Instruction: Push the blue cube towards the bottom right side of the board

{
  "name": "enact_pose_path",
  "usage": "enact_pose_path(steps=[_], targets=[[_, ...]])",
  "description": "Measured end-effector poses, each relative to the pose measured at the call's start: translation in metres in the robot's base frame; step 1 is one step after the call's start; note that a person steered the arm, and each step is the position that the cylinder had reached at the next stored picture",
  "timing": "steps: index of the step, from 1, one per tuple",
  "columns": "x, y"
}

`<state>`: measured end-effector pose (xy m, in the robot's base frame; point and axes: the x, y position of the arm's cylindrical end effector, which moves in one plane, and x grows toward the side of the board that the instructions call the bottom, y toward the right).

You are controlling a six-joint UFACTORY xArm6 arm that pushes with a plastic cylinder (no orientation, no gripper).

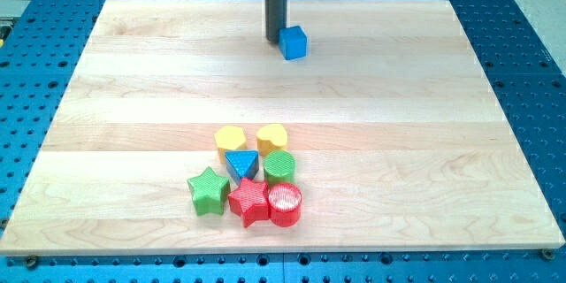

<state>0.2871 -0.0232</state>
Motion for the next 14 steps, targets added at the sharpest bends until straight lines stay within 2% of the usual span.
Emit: enact_pose_path(steps=[1,2,3,4,5,6,7,8,9,10,11,12,13,14], targets=[[-0.001,-0.009],[0.047,0.005],[0.088,0.043],[0.064,-0.031],[0.006,-0.029],[0.003,0.031],[0.034,0.103],[0.036,0.091],[0.019,0.090],[0.073,0.124],[0.159,0.167],[0.210,0.163],[0.196,0.150],[0.210,0.120]])
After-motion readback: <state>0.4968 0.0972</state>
